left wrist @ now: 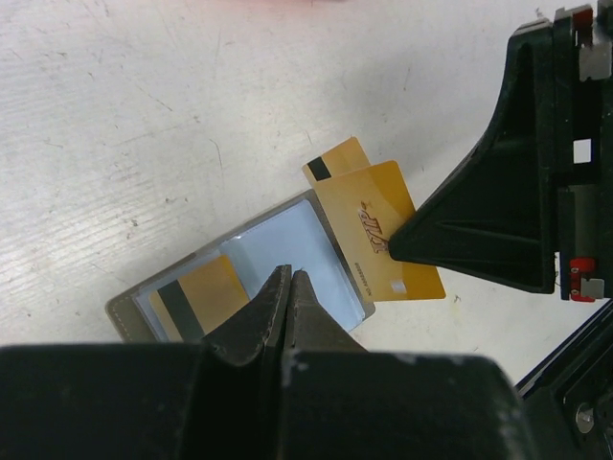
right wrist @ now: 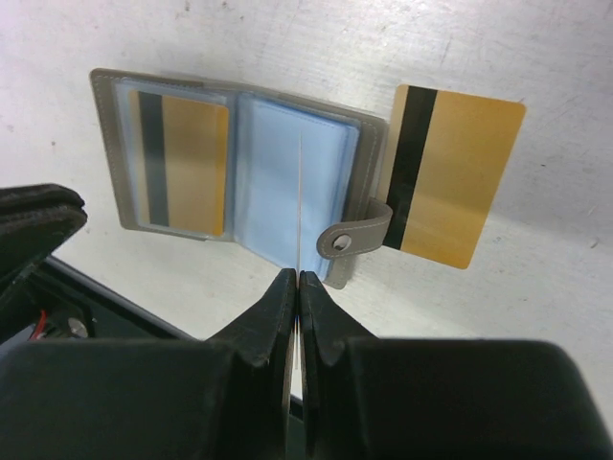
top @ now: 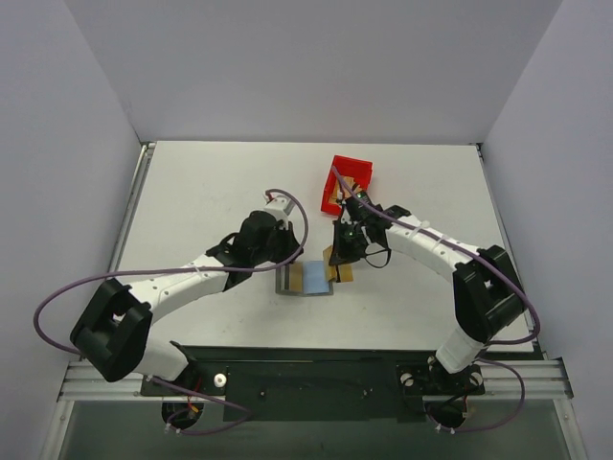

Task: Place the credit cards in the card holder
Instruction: Insert the credit card into the card holder.

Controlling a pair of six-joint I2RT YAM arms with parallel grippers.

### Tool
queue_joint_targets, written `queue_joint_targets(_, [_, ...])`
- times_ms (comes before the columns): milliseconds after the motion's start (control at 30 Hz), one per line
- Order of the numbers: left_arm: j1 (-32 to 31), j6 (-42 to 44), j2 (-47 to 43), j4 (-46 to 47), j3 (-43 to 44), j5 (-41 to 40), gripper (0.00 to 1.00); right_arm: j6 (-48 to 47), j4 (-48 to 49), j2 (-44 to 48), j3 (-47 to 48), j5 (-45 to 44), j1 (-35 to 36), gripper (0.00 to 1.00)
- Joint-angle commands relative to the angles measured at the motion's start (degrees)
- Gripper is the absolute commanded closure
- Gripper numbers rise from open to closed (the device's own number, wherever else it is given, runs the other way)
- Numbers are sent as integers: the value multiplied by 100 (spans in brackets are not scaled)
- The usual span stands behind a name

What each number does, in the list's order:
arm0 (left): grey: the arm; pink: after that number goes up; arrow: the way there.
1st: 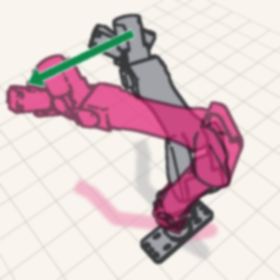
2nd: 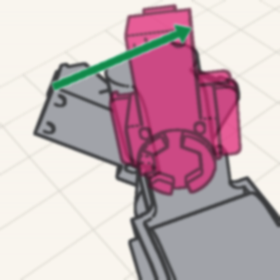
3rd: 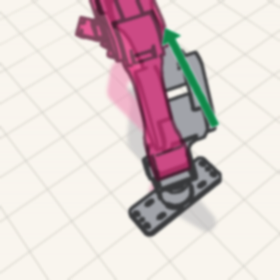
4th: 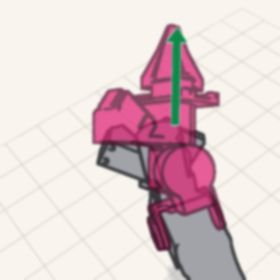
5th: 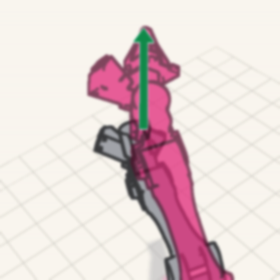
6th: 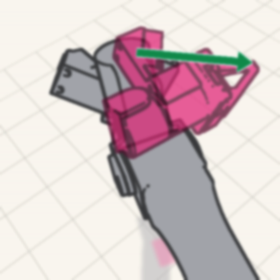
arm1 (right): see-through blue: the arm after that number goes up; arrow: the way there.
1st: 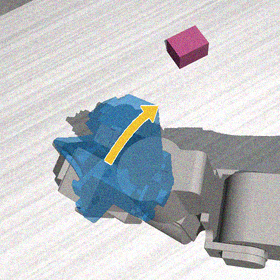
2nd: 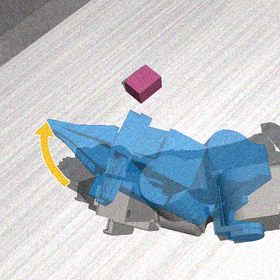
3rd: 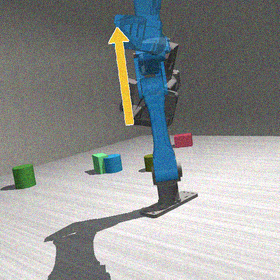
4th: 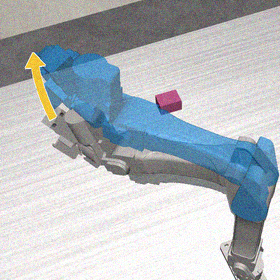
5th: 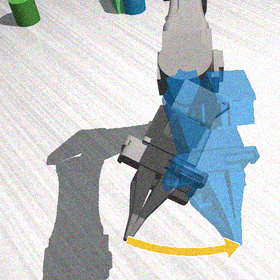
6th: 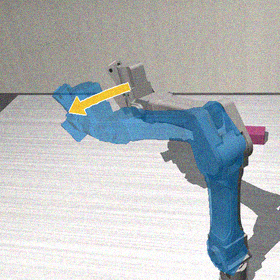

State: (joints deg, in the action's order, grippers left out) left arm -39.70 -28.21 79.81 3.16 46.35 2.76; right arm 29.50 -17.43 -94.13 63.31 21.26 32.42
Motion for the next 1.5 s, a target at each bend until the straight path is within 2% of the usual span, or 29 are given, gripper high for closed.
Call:
queue_joint_targets(0, [-204, 43, 175, 62, 270, -189, 100, -84, -542, -176, 182, -534, 54, 100])
queue_joint_targets(1467, [-521, -150, 1036, 449, 226, 242, 100, -5, -507, -668, 129, -315, 71, 100])
